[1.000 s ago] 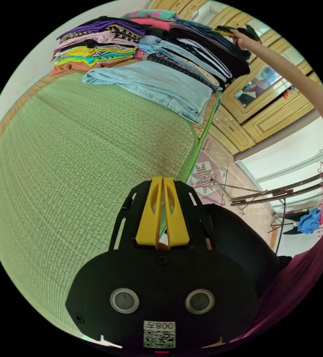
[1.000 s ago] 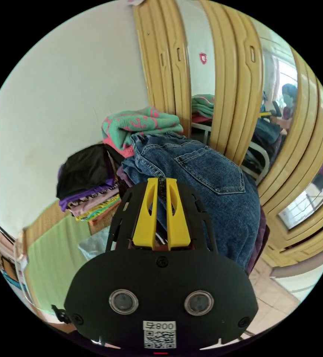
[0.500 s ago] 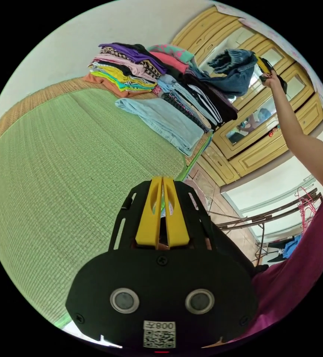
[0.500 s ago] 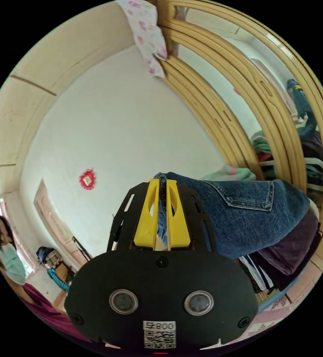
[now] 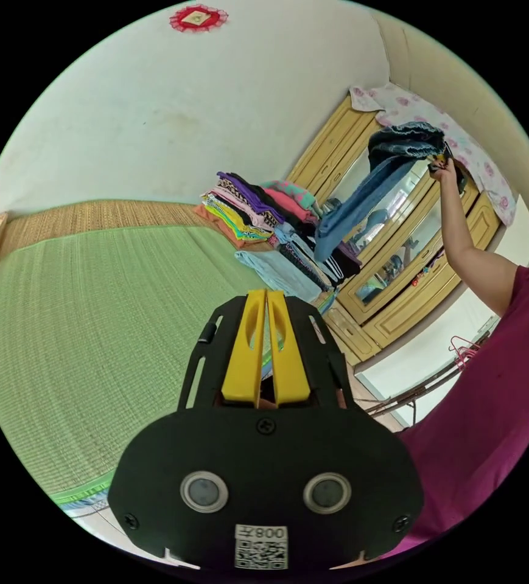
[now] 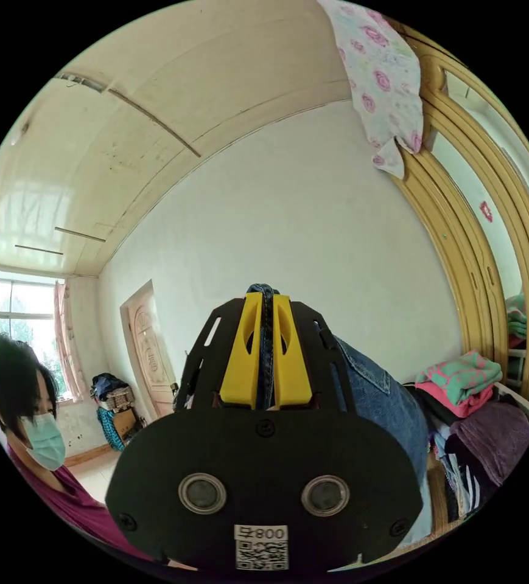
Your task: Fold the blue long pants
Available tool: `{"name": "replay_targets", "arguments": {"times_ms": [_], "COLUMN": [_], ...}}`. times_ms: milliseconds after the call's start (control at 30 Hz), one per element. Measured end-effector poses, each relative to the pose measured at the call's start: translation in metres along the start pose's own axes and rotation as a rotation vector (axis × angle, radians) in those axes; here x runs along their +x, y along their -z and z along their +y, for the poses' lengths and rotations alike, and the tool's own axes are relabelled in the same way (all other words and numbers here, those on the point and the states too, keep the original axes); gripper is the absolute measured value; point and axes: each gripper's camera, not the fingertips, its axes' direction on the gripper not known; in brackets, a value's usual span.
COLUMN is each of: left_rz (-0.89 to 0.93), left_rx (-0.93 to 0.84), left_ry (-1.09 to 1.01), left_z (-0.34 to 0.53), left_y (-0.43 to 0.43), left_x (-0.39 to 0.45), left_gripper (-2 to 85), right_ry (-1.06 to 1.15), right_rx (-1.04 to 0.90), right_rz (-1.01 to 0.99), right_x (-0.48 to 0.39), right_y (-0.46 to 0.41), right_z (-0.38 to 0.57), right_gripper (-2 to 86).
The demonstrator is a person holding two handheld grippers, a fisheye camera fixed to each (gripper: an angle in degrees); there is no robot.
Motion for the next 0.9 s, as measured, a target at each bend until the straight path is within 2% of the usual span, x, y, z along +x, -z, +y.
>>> {"name": "replay_targets", "arguments": {"times_ms": [233, 333, 400, 433, 500, 533, 600, 700, 800, 900], "left_rz": [0.058, 0.059, 0.051, 0.050, 0.044, 0.027, 0.015, -0.008, -0.039, -0.051], "left_rx": [0.127, 0.180, 0.189, 0.186, 0.190, 0.194, 0.195, 0.175, 0.115, 0.056], "left_ry": [-0.037, -0.017, 0.025, 0.064, 0.110, 0.151, 0.216, 0.330, 0.439, 0.529], "left_z": [0.125, 0.183, 0.220, 0.246, 0.288, 0.317, 0.362, 0.442, 0.519, 0.581], "left_y": [0.041, 0.047, 0.043, 0.038, 0.028, 0.022, 0.012, -0.006, -0.025, -0.046], "left_x": [-0.040, -0.062, -0.078, -0.089, -0.105, -0.116, -0.132, -0.159, -0.190, -0.226], "left_gripper": [0.1, 0.1, 0.1, 0.1, 0.1, 0.1, 0.2, 0.4, 1.0, 2.3], "right_ry": [-0.015, 0.015, 0.000, 0.009, 0.013, 0.031, 0.070, 0.091, 0.050, 0.033], "right_rx": [-0.096, -0.253, -0.408, -0.466, -0.710, -0.777, -1.031, -1.164, -1.280, -1.407], "right_rz": [-0.215, -0.304, -0.356, -0.361, -0.317, -0.305, -0.233, -0.198, -0.266, -0.103], "right_x": [-0.127, -0.203, -0.267, -0.285, -0.350, -0.366, -0.413, -0.437, -0.436, -0.418], "right_y": [-0.124, -0.240, -0.374, -0.413, -0.555, -0.586, -0.682, -0.725, -0.719, -0.684], "right_z": [0.003, 0.025, 0.069, 0.085, 0.169, 0.196, 0.310, 0.423, 0.515, 0.600], "right_gripper": [1.5, 1.8, 2.1, 2.2, 2.4, 2.4, 1.4, 0.2, 0.3, 1.8]}}
